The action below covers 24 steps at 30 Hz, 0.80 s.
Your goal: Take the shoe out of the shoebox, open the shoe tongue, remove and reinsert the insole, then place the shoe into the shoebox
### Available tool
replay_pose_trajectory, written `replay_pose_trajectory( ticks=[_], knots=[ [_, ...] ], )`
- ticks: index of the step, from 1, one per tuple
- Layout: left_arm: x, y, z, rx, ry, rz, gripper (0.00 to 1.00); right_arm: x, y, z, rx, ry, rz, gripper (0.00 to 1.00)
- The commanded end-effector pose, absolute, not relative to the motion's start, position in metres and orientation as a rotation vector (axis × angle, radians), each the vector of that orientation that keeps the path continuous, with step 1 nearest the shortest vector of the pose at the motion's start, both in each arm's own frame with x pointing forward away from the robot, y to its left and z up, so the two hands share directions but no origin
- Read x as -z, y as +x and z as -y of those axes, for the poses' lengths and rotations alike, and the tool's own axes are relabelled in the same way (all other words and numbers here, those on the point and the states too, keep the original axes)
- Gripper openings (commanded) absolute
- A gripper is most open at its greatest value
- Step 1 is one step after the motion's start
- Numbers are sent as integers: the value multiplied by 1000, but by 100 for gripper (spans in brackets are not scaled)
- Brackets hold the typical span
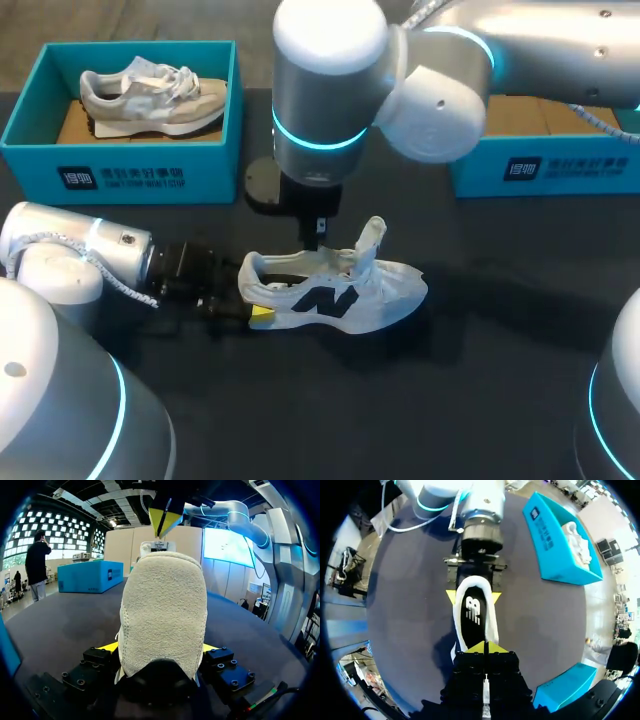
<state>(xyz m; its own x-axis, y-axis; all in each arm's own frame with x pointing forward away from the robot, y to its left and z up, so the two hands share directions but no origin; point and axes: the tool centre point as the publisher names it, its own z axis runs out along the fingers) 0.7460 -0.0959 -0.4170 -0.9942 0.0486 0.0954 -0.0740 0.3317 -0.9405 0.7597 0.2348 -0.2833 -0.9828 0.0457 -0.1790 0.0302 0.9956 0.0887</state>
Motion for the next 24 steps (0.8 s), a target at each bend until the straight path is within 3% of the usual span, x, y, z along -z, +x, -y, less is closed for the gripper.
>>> replay_pose_trajectory(
  ticks=[1,24],
  knots=[
    [421,746,94,-1757,25,2474,0,306,758,-238,-65,16,-2974,0],
    [421,746,94,-1757,25,2474,0,359,759,-238,8,-81,-3093,0]
  ],
)
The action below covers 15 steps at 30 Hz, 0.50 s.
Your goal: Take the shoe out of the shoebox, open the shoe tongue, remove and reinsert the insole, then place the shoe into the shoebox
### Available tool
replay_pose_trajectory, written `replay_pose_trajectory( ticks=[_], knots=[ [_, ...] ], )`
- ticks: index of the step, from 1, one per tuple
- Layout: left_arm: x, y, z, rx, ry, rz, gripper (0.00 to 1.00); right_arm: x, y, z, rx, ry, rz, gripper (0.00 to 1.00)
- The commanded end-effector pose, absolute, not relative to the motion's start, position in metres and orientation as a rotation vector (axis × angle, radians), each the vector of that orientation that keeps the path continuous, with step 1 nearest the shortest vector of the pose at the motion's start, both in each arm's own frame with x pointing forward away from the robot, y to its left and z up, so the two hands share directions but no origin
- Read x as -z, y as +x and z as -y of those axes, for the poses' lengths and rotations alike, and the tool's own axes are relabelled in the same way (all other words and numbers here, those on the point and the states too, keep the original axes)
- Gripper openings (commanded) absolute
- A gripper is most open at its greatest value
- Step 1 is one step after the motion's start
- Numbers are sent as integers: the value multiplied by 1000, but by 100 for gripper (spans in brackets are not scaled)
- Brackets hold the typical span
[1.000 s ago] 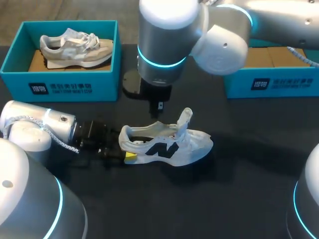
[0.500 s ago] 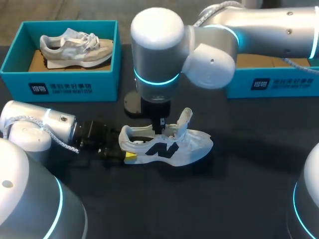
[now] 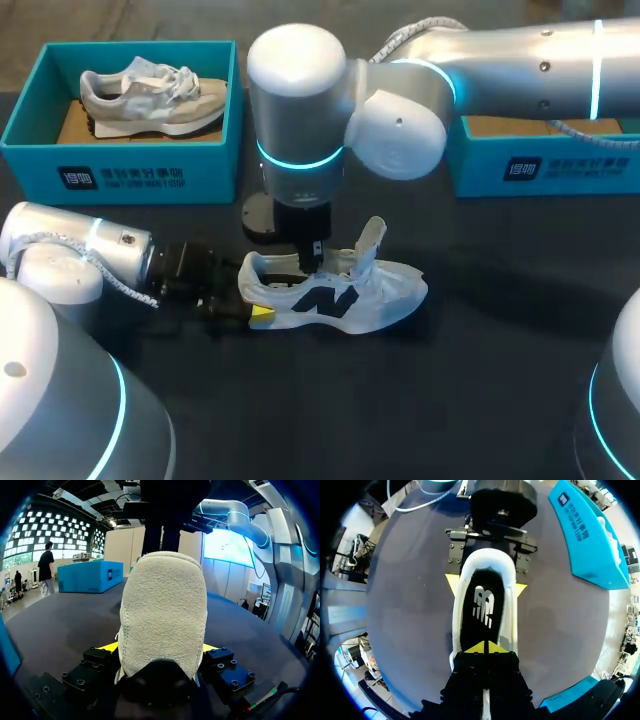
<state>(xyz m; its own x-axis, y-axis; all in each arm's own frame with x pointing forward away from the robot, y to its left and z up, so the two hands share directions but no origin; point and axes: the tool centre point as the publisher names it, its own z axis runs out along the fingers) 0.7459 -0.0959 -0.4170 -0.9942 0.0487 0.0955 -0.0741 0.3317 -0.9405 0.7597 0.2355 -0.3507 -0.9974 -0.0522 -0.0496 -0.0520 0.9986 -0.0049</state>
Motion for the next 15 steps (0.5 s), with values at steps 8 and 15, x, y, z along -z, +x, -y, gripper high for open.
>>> replay_pose_trajectory(
  ticks=[8,15],
  knots=[
    [421,746,94,-1757,25,2474,0,370,756,-228,30,-102,-3085,0],
    [421,746,94,-1757,25,2474,0,383,762,-224,25,-88,-3064,0]
  ],
)
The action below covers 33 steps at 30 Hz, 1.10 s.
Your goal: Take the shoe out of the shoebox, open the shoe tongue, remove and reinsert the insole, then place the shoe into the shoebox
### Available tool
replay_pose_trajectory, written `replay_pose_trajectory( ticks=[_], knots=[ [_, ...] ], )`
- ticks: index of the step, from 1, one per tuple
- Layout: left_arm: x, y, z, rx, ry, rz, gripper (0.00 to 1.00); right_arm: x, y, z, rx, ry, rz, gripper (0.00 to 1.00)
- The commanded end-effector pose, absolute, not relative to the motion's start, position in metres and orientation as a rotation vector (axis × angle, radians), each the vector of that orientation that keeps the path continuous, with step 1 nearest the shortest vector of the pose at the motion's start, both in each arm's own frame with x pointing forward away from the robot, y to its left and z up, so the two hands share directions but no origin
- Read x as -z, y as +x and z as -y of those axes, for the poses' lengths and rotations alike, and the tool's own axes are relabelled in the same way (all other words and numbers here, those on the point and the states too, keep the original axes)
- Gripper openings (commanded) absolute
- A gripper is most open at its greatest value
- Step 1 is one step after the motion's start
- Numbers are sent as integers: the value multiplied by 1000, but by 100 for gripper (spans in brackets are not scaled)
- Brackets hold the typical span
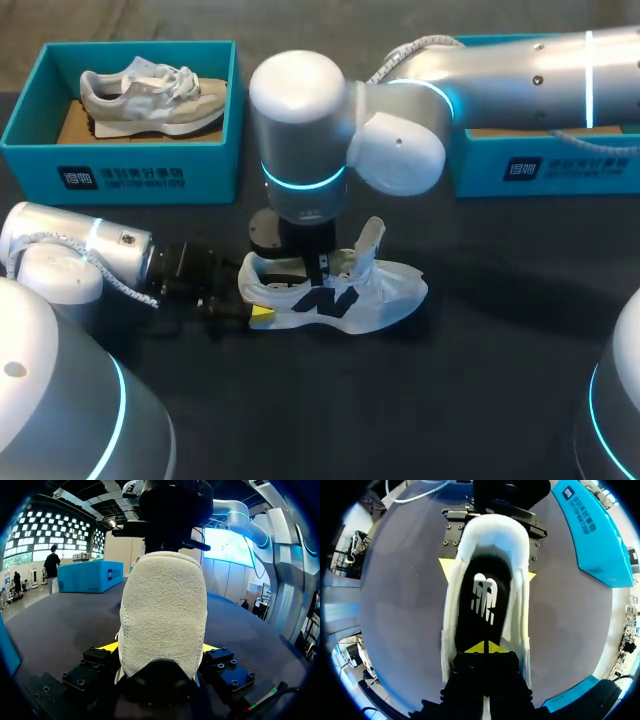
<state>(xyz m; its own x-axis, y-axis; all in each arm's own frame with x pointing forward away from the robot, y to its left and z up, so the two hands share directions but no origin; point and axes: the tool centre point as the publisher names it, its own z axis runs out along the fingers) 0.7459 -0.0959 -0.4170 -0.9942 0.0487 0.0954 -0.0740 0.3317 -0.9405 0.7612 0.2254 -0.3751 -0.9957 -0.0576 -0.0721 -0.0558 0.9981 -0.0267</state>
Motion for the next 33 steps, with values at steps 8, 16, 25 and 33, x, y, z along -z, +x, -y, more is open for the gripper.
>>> replay_pose_trajectory(
  ticks=[8,16,25,33],
  knots=[
    [421,746,94,-1757,25,2474,0,387,769,-225,17,-96,-3055,5],
    [421,746,94,-1757,25,2474,0,387,773,-228,7,-118,-3043,37],
    [421,746,94,-1757,25,2474,0,403,778,-230,-13,-132,-3073,36],
    [421,746,94,-1757,25,2474,0,422,771,-231,-29,-146,-3142,37]
  ],
)
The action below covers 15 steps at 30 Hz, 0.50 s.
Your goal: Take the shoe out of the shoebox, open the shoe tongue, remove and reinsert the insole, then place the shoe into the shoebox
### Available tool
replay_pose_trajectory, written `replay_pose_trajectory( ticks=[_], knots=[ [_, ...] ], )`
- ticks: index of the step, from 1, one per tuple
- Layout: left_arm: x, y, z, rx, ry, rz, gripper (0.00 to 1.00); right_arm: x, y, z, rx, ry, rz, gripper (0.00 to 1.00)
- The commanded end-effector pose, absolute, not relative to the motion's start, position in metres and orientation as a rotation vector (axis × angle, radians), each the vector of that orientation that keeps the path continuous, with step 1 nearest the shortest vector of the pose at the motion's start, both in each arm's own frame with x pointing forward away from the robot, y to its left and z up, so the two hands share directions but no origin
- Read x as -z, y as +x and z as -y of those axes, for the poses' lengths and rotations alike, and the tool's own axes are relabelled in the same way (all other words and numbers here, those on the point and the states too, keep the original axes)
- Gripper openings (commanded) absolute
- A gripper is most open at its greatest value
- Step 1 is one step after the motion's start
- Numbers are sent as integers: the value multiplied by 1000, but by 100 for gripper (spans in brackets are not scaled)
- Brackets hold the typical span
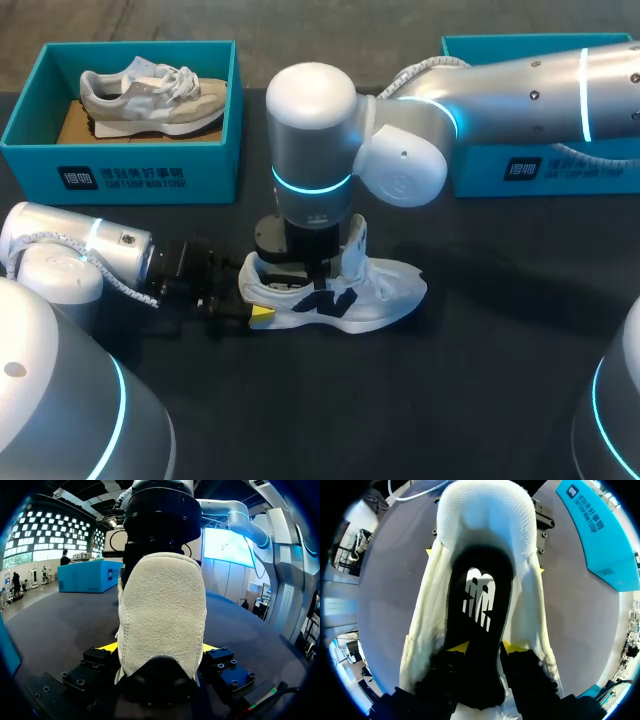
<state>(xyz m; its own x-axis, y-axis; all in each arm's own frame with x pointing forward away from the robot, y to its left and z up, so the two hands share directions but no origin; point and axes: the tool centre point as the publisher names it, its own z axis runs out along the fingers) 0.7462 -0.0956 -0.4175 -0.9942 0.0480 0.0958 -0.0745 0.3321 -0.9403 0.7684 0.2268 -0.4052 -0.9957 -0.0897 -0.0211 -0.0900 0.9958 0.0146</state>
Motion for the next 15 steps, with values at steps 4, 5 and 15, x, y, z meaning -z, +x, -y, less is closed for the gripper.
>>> replay_pose_trajectory(
  ticks=[4,5,15],
  knots=[
    [421,746,94,-1757,25,2474,0,427,766,-231,-30,-151,-3177,22],
    [421,746,94,-1757,25,2474,0,428,765,-231,-26,-150,-3181,13],
    [421,746,94,-1757,25,2474,0,421,750,-224,13,-108,-3244,0]
  ],
)
